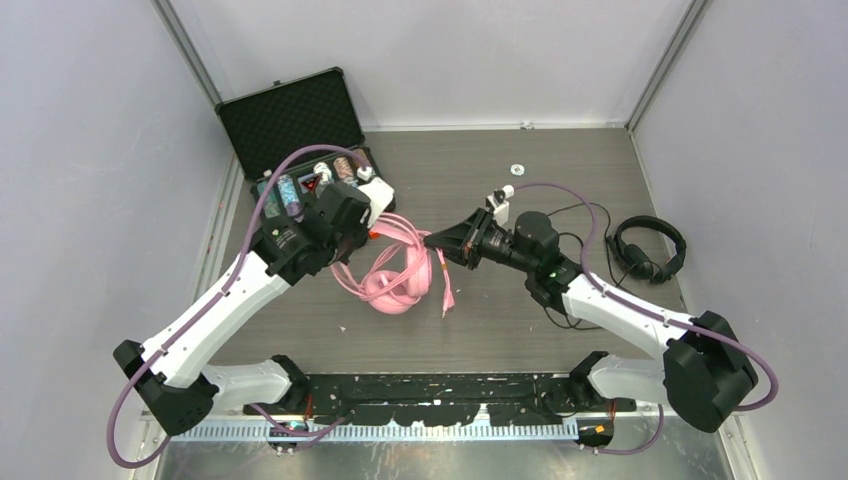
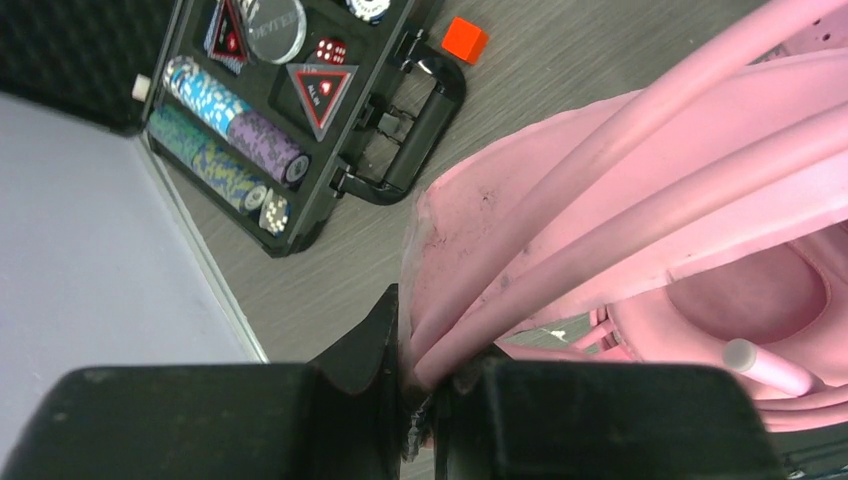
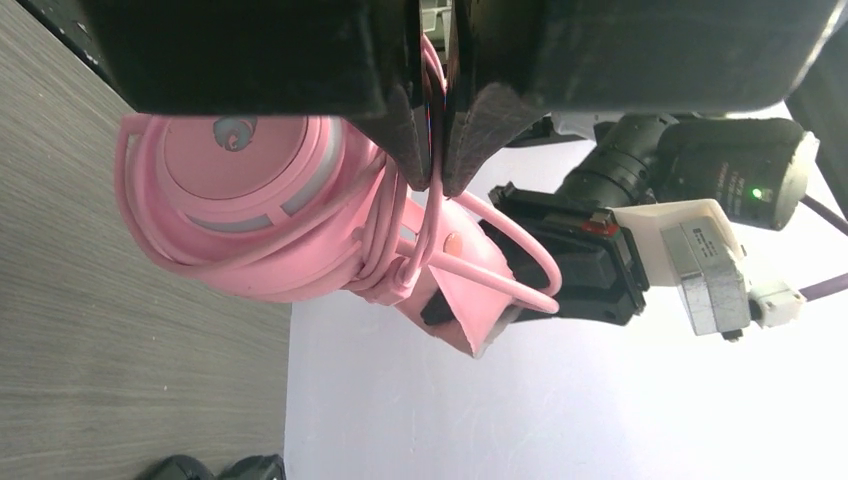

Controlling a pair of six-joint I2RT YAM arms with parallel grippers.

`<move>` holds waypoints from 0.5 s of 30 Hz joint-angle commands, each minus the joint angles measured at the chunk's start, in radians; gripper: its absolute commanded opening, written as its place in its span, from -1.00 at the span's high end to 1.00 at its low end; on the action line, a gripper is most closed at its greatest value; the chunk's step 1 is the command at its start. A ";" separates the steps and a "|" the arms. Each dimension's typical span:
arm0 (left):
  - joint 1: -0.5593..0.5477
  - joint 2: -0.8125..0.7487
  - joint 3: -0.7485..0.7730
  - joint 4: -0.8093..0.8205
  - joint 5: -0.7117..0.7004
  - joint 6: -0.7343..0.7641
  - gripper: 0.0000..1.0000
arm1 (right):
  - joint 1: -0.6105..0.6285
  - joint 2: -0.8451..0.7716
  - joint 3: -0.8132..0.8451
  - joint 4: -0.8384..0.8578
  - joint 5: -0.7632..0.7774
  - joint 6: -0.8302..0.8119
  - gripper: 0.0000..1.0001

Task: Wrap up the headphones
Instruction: Wrap the headphones cable around the headphones.

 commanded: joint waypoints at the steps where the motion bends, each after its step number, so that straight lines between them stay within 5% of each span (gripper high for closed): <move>1: 0.016 -0.007 0.042 0.036 -0.136 -0.192 1.00 | 0.008 0.021 0.083 0.039 0.042 0.018 0.68; 15: 0.023 0.017 -0.008 0.145 -0.129 -0.491 1.00 | 0.017 0.024 0.288 -0.379 0.213 -0.195 0.66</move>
